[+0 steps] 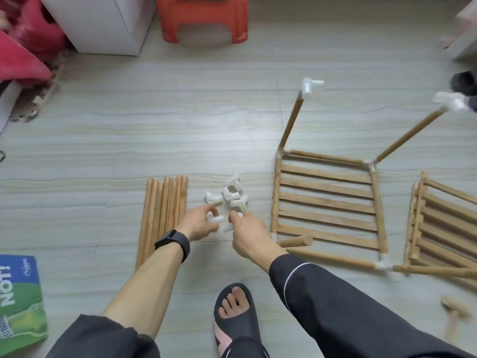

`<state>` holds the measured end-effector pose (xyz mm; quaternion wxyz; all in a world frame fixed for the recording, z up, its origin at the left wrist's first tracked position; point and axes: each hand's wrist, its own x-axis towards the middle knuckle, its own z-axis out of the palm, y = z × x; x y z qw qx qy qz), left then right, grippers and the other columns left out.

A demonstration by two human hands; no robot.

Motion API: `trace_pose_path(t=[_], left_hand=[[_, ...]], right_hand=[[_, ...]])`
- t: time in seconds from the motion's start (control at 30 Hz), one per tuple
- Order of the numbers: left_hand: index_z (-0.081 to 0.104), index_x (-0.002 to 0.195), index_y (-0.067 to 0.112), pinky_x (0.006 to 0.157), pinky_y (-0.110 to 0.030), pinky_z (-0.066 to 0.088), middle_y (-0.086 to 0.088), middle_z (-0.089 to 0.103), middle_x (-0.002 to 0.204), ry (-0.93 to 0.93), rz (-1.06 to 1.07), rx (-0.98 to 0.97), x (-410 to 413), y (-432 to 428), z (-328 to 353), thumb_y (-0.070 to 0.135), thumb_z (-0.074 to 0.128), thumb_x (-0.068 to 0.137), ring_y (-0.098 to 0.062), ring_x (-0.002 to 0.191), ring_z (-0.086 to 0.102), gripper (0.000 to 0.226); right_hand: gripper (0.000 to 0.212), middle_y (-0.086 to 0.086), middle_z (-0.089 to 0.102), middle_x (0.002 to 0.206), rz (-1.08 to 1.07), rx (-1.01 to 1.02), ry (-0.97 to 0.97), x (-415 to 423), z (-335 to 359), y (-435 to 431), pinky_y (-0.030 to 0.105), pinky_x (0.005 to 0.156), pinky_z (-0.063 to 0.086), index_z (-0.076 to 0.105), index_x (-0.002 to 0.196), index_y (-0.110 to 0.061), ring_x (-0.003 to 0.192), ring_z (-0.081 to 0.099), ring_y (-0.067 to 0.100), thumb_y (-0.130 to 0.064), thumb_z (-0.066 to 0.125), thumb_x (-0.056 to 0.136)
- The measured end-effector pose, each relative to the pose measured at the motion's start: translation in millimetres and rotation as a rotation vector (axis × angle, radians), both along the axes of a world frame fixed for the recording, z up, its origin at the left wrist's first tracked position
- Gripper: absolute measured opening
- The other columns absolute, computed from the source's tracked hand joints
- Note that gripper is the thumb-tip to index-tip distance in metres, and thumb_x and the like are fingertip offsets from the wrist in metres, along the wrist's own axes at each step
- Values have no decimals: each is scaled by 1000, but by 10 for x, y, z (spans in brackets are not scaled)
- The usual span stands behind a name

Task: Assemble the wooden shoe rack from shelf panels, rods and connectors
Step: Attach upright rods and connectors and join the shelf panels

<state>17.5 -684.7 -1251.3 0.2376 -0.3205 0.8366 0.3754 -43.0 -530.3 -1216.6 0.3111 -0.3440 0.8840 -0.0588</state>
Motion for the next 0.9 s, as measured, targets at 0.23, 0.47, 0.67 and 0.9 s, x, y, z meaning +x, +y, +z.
trace_pose_path(t=[0.23,0.47,0.67,0.9], left_hand=[[65,108,26,61,-25,47,-2,74,86,271,50,-28,-174,98,1308,33,73,86,-15,71,63,24],[66,98,33,56,-19,47,5,75,79,392,-172,-154,-444,657,2424,29,74,83,-14,71,67,17],[67,105,33,60,-25,48,10,66,83,329,-381,-290,-633,1194,2798,32,72,83,-7,73,61,22],[68,107,29,56,-23,49,5,67,83,201,-382,-277,-580,1589,2541,30,76,82,-10,68,62,26]], right_hand=[[35,9,61,119,-67,-331,-48,-177,1192,234,38,85,49,51,131,-26,106,60,32,-26,56,96],[31,2,60,100,-39,-316,121,-525,2193,1082,33,73,46,52,123,-29,90,57,24,-26,57,92],[32,5,62,110,-63,-190,295,-718,2611,1751,42,85,56,53,126,-28,95,60,26,-28,56,94],[34,3,58,104,-191,-149,265,-730,2280,1910,36,75,42,55,126,-24,92,53,25,-22,52,92]])
